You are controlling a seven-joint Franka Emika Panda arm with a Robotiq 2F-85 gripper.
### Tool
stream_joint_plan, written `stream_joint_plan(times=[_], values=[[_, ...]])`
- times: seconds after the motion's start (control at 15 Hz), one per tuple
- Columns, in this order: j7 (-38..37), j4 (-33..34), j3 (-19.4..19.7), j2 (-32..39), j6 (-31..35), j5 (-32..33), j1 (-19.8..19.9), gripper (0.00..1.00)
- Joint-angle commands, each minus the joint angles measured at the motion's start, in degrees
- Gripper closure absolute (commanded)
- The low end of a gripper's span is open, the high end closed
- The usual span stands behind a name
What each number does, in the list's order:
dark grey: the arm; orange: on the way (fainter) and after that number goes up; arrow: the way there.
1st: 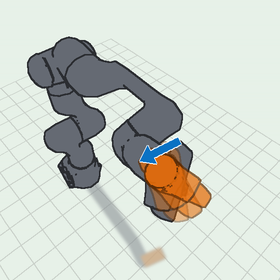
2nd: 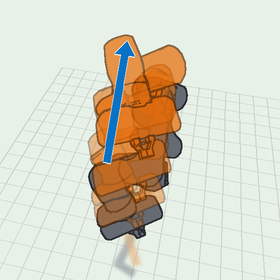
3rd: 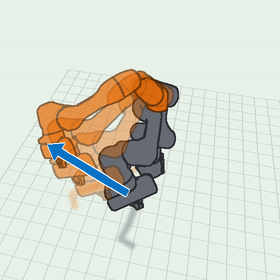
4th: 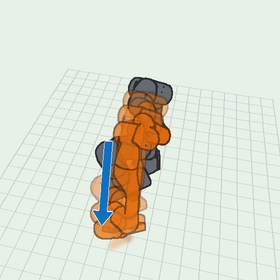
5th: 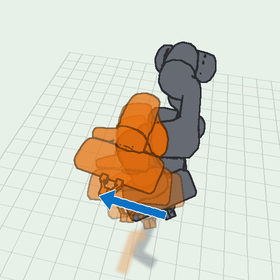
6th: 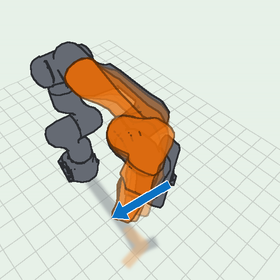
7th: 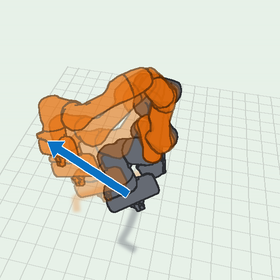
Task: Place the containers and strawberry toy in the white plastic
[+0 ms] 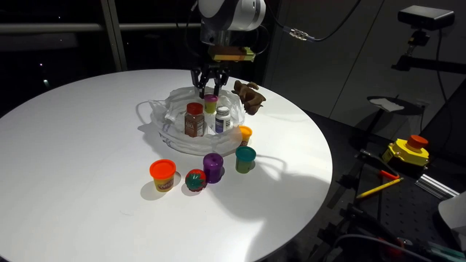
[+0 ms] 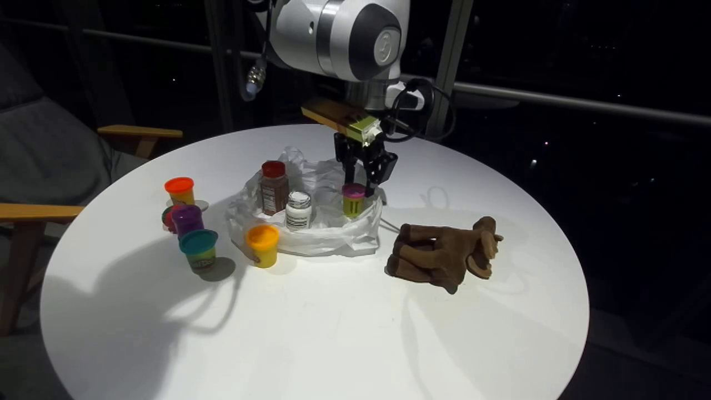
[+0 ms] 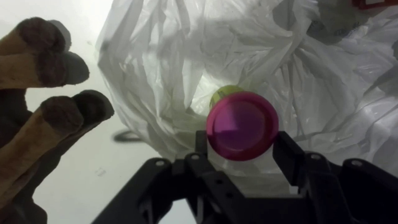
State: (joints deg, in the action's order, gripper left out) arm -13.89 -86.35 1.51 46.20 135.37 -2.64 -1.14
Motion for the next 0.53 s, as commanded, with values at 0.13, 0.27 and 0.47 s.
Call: stream_joint_plan(times=[0.13,0.27,0.47], values=[[-3.3,-2.15,-0.26,-7.27,-1.67,-1.58,-1.92,0.0],[-7.11,-5.92,0.96,-11.71,-0.29,-0.18,-4.17,0.0],[-9.84,-14.05,2.61,-19.49,0.93,3.77,-7.63,0.0]])
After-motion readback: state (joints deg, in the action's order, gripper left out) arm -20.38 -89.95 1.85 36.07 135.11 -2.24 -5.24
